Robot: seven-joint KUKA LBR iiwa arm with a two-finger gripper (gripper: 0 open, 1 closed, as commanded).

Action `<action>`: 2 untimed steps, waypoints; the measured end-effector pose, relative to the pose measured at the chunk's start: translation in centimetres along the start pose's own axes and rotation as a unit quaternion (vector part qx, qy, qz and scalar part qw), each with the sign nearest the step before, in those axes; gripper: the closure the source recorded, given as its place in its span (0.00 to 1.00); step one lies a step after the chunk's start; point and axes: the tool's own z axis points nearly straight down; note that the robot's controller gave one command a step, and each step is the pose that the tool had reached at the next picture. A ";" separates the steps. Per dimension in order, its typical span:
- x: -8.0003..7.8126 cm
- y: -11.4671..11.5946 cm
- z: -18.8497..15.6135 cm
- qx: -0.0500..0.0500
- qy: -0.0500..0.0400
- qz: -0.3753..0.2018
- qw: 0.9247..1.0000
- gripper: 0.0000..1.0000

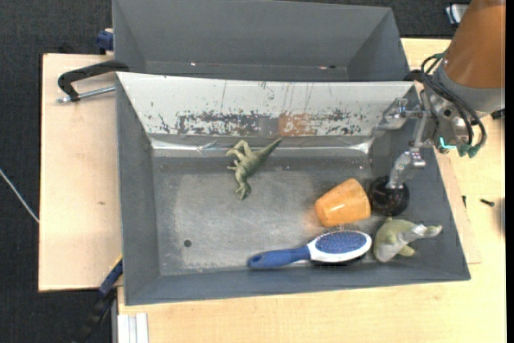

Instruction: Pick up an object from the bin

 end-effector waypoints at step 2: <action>2.2 5.8 12.3 0.002 -0.008 -0.221 0.975 0.00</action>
Offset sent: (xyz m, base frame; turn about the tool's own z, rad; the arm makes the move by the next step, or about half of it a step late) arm -0.0239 0.0319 -0.1543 -0.2832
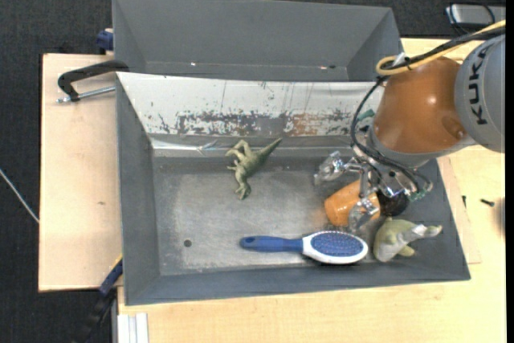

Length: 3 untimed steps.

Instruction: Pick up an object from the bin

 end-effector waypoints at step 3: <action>1.7 -1.1 2.9 0.001 0.000 -0.056 0.998 0.00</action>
Offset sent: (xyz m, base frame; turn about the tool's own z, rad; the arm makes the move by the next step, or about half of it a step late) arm -0.0032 -0.0250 -0.0020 -0.0544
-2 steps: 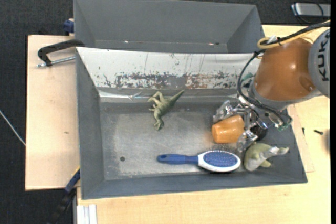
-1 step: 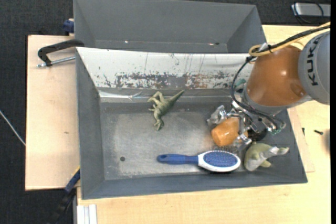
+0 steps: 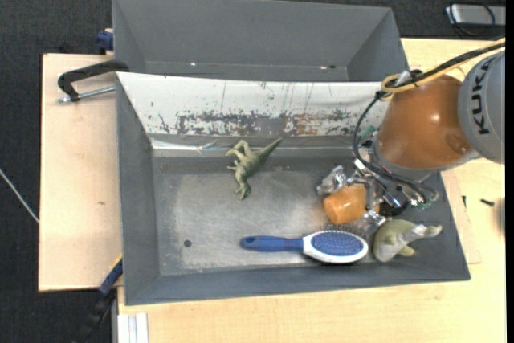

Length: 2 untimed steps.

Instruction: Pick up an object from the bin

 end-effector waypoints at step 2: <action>-0.4 0.0 -1.2 -0.001 0.001 -0.001 1.000 1.00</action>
Offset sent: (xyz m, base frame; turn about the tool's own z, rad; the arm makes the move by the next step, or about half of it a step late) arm 0.0000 0.0000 0.0000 0.0000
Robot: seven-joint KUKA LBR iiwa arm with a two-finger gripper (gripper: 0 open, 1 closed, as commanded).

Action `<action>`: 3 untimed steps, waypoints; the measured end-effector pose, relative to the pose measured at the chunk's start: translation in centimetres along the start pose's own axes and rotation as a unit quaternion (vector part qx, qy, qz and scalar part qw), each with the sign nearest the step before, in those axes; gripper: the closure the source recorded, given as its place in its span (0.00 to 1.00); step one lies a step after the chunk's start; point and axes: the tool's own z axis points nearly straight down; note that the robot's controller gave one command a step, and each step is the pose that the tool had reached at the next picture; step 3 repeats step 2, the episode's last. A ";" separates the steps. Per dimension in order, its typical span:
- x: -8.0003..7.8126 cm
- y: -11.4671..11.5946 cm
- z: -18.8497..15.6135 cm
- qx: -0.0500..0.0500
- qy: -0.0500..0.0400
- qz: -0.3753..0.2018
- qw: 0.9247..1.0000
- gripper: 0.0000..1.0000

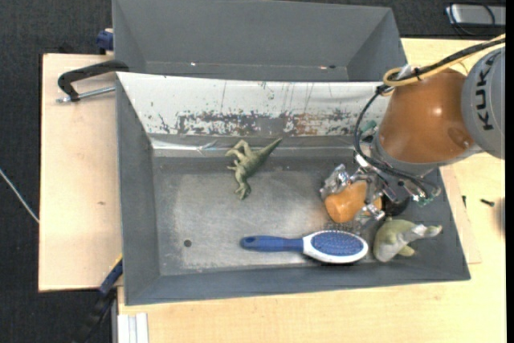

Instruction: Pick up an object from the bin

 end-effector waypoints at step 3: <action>-0.4 -0.1 -5.1 0.001 -0.001 0.001 1.000 1.00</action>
Offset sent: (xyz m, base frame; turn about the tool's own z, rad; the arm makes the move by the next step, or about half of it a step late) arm 0.0000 0.0000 0.0023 0.0000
